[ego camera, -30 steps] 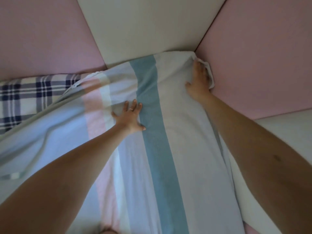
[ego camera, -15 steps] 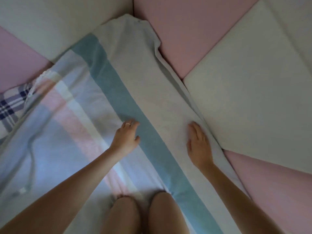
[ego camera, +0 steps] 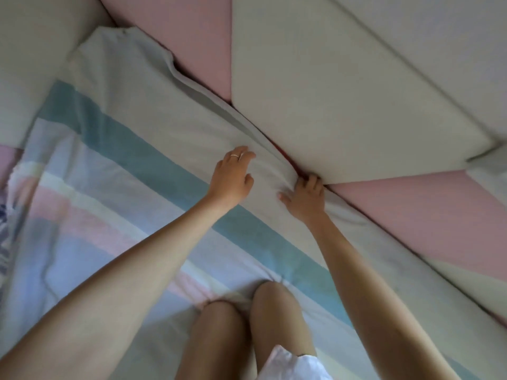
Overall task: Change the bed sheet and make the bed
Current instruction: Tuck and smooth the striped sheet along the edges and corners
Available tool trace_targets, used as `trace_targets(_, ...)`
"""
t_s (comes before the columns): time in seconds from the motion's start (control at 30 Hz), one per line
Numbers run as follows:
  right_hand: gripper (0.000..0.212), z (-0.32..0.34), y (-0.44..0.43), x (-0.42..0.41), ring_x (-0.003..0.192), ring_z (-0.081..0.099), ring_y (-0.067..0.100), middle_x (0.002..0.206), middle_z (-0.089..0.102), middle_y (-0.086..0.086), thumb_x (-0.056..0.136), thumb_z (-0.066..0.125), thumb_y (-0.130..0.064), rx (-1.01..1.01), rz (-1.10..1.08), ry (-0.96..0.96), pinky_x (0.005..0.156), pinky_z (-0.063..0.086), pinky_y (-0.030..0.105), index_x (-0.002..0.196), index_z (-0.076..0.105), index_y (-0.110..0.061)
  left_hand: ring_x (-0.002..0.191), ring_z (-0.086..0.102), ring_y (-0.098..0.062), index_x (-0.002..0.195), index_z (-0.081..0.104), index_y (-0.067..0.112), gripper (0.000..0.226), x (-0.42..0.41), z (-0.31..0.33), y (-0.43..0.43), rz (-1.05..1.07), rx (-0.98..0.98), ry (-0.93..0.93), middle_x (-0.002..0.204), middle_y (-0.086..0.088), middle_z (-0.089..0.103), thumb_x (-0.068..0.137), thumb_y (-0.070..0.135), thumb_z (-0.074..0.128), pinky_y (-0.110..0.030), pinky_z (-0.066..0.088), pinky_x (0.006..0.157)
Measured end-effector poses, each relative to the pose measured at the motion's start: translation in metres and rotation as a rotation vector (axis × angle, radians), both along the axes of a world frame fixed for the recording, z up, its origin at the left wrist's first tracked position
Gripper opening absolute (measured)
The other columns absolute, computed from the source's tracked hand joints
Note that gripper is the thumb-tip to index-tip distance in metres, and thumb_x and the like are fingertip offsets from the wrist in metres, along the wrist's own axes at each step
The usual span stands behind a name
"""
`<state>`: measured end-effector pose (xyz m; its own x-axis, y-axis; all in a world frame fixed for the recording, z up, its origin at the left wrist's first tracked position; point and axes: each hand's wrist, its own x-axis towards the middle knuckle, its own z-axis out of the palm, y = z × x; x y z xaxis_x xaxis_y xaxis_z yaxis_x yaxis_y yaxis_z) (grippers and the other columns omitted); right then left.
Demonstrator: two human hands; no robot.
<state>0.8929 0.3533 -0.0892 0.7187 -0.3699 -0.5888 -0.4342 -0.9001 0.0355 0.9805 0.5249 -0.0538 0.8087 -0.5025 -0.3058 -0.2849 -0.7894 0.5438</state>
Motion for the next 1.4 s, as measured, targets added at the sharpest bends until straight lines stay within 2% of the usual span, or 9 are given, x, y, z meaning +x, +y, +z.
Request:
trace_targets(0.17,0.074,-0.001,-0.01,0.009,0.132,0.036,0.032,0.142,0.038,0.021,0.097,0.033,-0.057,0.168,-0.171,-0.012,0.108,0.027,0.039,0.141,0.032,0.002,0.121,0.047,-0.028,0.122,0.056,0.01,0.038,-0.012,0.003,0.012,-0.038,-0.03,0.015,0.132,-0.008,0.051,0.084,0.006,0.054,-0.037,0.037,0.095)
trace_targets(0.33,0.043,0.003,-0.021,0.027,0.132,0.037,0.034,0.143,0.039,0.019,0.1,0.031,-0.018,0.26,-0.256,0.08,0.107,0.032,0.047,0.14,0.034,-0.003,0.107,0.057,-0.03,0.109,0.064,0.009,0.027,-0.014,0.005,0.024,0.035,-0.054,0.066,0.117,-0.009,0.062,0.085,0.003,0.053,-0.036,0.042,0.091)
trace_targets(0.47,0.05,0.001,-0.023,0.035,0.129,0.042,0.034,0.142,0.043,0.018,0.096,0.035,-0.032,0.31,-0.253,0.121,0.105,0.035,0.039,0.138,0.04,-0.005,0.102,0.058,-0.03,0.104,0.066,0.009,0.024,-0.015,0.009,0.028,0.05,-0.055,0.066,0.112,-0.009,0.064,0.086,0.001,0.053,-0.035,0.043,0.088)
trace_targets(0.7,0.064,-0.007,-0.042,0.031,0.138,0.032,0.03,0.152,0.031,0.015,0.099,0.035,-0.05,0.349,-0.101,0.214,0.11,0.028,0.036,0.146,0.027,-0.007,0.102,0.058,-0.032,0.099,0.066,0.007,0.028,0.009,0.017,0.015,-0.095,-0.057,-0.032,0.106,-0.01,0.065,0.08,0.009,0.046,-0.041,0.045,0.089)
trace_targets(0.83,0.07,-0.012,-0.032,0.035,0.14,0.028,0.032,0.153,0.026,0.015,0.097,0.033,-0.052,0.329,-0.203,0.218,0.112,0.022,0.037,0.147,0.016,-0.007,0.107,0.056,-0.031,0.103,0.065,0.006,0.024,0.027,0.015,0.007,-0.12,-0.02,-0.034,0.111,-0.011,0.063,0.084,0.0,0.052,-0.04,0.043,0.091)
trace_targets(0.97,0.065,-0.004,-0.039,0.037,0.131,0.041,0.031,0.145,0.041,0.015,0.096,0.034,-0.053,0.406,-0.275,0.147,0.102,0.033,0.033,0.141,0.036,-0.006,0.107,0.056,-0.03,0.103,0.066,0.006,0.023,0.035,0.018,0.008,-0.13,-0.027,-0.034,0.11,-0.011,0.064,0.085,0.002,0.052,-0.039,0.043,0.092)
trace_targets(1.07,0.056,0.008,-0.047,0.034,0.119,0.05,0.03,0.132,0.054,0.016,0.099,0.033,-0.051,0.482,-0.247,0.076,0.09,0.037,0.03,0.123,0.056,-0.006,0.106,0.058,-0.032,0.103,0.066,0.007,0.029,0.04,0.018,0.011,-0.186,-0.018,-0.067,0.108,-0.01,0.065,0.084,0.015,0.046,-0.042,0.044,0.092)
trace_targets(1.23,0.044,0.037,-0.037,0.008,0.096,0.056,0.024,0.101,0.063,0.007,0.101,0.031,-0.046,0.659,-0.237,-0.015,0.077,0.04,0.03,0.096,0.06,-0.013,0.113,0.055,-0.028,0.116,0.064,0.012,0.054,0.057,0.029,-0.013,-0.419,0.062,-0.242,0.118,-0.007,0.063,0.079,0.043,0.038,-0.038,0.038,0.096)
trace_targets(1.4,0.038,0.051,-0.018,-0.015,0.082,0.058,0.023,0.084,0.062,0.003,0.101,0.032,-0.044,0.675,-0.195,-0.118,0.067,0.038,0.032,0.072,0.049,-0.028,0.102,0.059,-0.027,0.087,0.066,0.02,0.063,0.066,0.034,-0.049,-0.818,0.4,-0.146,0.095,-0.006,0.068,0.079,0.073,0.034,-0.031,0.038,0.088)
